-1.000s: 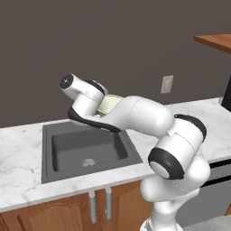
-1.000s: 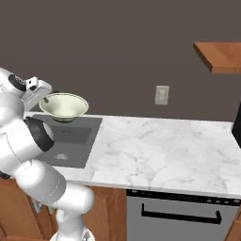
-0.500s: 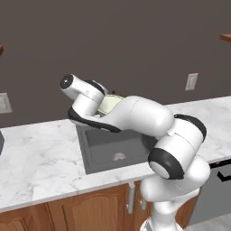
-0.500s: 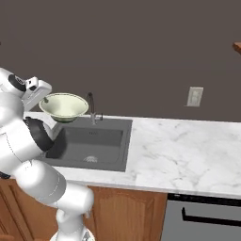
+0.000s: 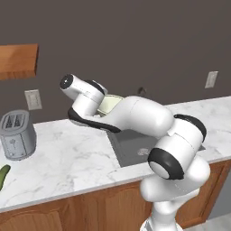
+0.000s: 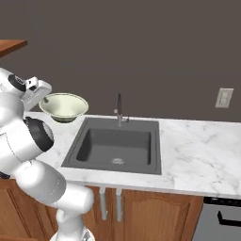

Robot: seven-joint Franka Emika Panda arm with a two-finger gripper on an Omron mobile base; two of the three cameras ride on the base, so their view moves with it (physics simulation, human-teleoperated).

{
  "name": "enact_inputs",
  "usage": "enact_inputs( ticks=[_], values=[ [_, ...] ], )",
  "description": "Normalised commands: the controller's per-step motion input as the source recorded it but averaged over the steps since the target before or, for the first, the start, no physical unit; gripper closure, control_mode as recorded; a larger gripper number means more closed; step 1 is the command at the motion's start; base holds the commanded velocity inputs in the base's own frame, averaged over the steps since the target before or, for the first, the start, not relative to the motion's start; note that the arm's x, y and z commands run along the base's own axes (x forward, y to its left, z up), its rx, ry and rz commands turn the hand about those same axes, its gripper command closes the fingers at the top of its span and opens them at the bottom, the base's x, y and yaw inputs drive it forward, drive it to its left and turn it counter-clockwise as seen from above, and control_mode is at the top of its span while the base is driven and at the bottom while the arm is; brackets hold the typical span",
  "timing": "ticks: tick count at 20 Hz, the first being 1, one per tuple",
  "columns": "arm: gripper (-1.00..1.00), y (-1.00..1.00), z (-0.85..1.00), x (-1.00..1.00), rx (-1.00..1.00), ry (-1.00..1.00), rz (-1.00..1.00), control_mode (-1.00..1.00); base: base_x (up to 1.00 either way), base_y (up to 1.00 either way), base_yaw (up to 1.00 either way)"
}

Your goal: Place the two vegetables and bowl onto the tray for setting up a vegetable dip station.

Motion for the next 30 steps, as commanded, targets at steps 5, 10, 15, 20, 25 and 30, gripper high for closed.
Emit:
enact_inputs(
  ticks=[5,10,15,20,25,30],
  values=[
    [1.00,0.00,0.00,0.00,0.00,0.00,0.00,1.00,0.02,0.59,0.00],
    [1.00,0.00,0.00,0.00,0.00,0.00,0.00,1.00,0.00,0.58,0.00],
    [1.00,0.00,0.00,0.00,0.00,0.00,0.00,1.00,0.00,0.57,0.00],
    [1.00,0.00,0.00,0.00,0.00,0.00,0.00,1.00,0.00,0.56,0.00],
    [1.00,0.00,0.00,0.00,0.00,0.00,0.00,1.00,0.00,0.55,0.00],
    [1.00,0.00,0.00,0.00,0.00,0.00,0.00,1.00,0.00,0.55,0.00]
  ],
)
